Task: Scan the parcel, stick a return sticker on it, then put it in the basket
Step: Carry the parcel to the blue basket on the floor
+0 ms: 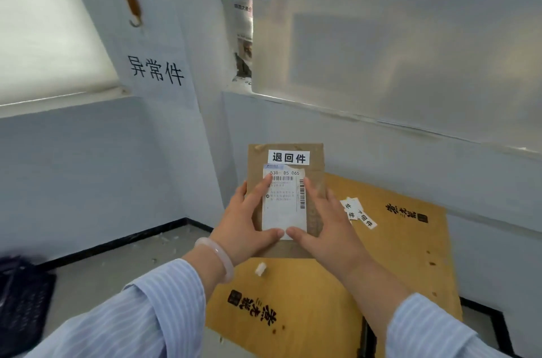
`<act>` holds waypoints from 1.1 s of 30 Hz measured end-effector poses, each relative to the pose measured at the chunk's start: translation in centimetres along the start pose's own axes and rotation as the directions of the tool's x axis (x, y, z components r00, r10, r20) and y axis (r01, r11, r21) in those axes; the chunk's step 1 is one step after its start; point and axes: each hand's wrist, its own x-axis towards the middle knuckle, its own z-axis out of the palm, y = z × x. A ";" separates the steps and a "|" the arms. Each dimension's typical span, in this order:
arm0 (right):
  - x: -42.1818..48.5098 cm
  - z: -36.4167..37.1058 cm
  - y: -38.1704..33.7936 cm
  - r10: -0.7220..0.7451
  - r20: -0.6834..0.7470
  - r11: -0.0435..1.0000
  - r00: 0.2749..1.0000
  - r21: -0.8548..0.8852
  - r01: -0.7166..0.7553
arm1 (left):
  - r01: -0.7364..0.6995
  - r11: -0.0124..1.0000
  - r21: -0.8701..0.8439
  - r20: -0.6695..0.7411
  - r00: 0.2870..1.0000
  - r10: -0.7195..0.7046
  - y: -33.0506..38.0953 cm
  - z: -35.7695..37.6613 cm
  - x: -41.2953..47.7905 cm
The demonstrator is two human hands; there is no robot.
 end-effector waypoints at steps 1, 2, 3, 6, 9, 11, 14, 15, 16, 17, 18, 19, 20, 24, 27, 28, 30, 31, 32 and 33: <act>0.0 1.0 -0.9 -0.016 0.021 1.000 1.000 0.025 0.015 | 0.016 1.000 0.003 -0.019 1.000 -0.016 -0.6 -1.0 -0.9; 0.0 2.1 -1.8 -0.030 0.042 0.999 0.999 0.042 0.028 | 0.029 1.000 0.001 -0.038 0.999 -0.029 -1.3 -2.0 -1.8; -0.1 3.2 -2.8 -0.048 0.060 0.998 0.997 0.053 0.045 | 0.036 0.999 0.002 -0.061 0.997 -0.036 -2.1 -3.0 -2.8; -0.4 6.4 -6.4 -0.122 0.112 0.991 0.986 0.074 0.114 | 0.070 0.997 -0.008 -0.129 0.989 -0.071 -4.4 -6.5 -6.4; -1.2 10.4 -10.6 -0.182 0.179 0.983 0.967 0.046 0.176 | 0.111 0.992 -0.062 -0.201 0.972 -0.121 -7.5 -10.1 -10.5; -2.0 13.7 -13.8 -0.222 0.219 0.975 0.950 0.023 0.222 | 0.140 0.986 -0.093 -0.251 0.955 -0.160 -10.0 -12.9 -13.8; -4.1 20.0 -19.2 -0.266 0.302 0.963 0.916 0.036 0.268 | 0.184 0.976 -0.116 -0.322 0.923 -0.212 -14.2 -17.7 -20.2; -4.9 22.0 -20.8 -0.283 0.321 0.958 0.904 0.056 0.280 | 0.203 0.973 -0.110 -0.339 0.912 -0.229 -15.3 -19.2 -22.3; -5.8 24.1 -22.3 -0.309 0.337 0.951 0.890 0.090 0.296 | 0.224 0.969 -0.105 -0.357 0.901 -0.247 -16.5 -20.7 -24.2; -7.0 26.9 -24.6 -0.341 0.357 0.940 0.870 0.135 0.313 | 0.251 0.963 -0.098 -0.382 0.884 -0.269 -18.1 -22.9 -27.0; -8.2 29.7 -26.7 -0.366 0.373 0.930 0.853 0.168 0.326 | 0.274 0.957 -0.093 -0.402 0.869 -0.288 -19.8 -24.9 -29.7; -9.4 32.3 -28.8 -0.381 0.390 0.924 0.838 0.188 0.332 | 0.299 0.951 -0.083 -0.422 0.854 -0.305 -21.4 -26.8 -32.2; -10.5 34.7 -30.8 -0.404 0.403 0.915 0.821 0.207 0.348 | 0.329 0.942 -0.069 -0.445 0.835 -0.324 -23.0 -28.7 -34.7; -13.7 43.4 -37.4 -0.475 0.449 0.880 0.757 0.267 0.393 | 0.394 0.914 -0.100 -0.529 0.757 -0.384 -28.3 -34.4 -42.8; -15.0 48.2 -41.0 -0.500 0.502 0.866 0.706 0.277 0.416 | 0.430 0.889 -0.155 -0.565 0.700 -0.437 -31.5 -37.1 -46.8; -15.1 49.6 -41.9 -0.505 0.515 0.863 0.693 0.278 0.422 | 0.440 0.881 -0.174 -0.572 0.683 -0.454 -32.5 -37.9 -47.6; -14.8 52.4 -43.5 -0.509 0.532 0.860 0.676 0.273 0.432 | 0.457 0.867 -0.199 -0.584 0.655 -0.479 -34.6 -39.3 -48.6; -14.5 53.9 -44.2 -0.503 0.545 0.863 0.672 0.269 0.427 | 0.463 0.862 -0.206 -0.585 0.648 -0.488 -35.7 -40.1 -48.8; -14.1 55.4 -44.7 -0.495 0.558 0.867 0.666 0.265 0.423 | 0.468 0.858 -0.211 -0.586 0.642 -0.494 -36.9 -40.8 -48.9; -13.6 56.6 -45.2 -0.490 0.567 0.869 0.662 0.260 0.420 | 0.476 0.852 -0.218 -0.583 0.637 -0.505 -38.0 -41.5 -48.9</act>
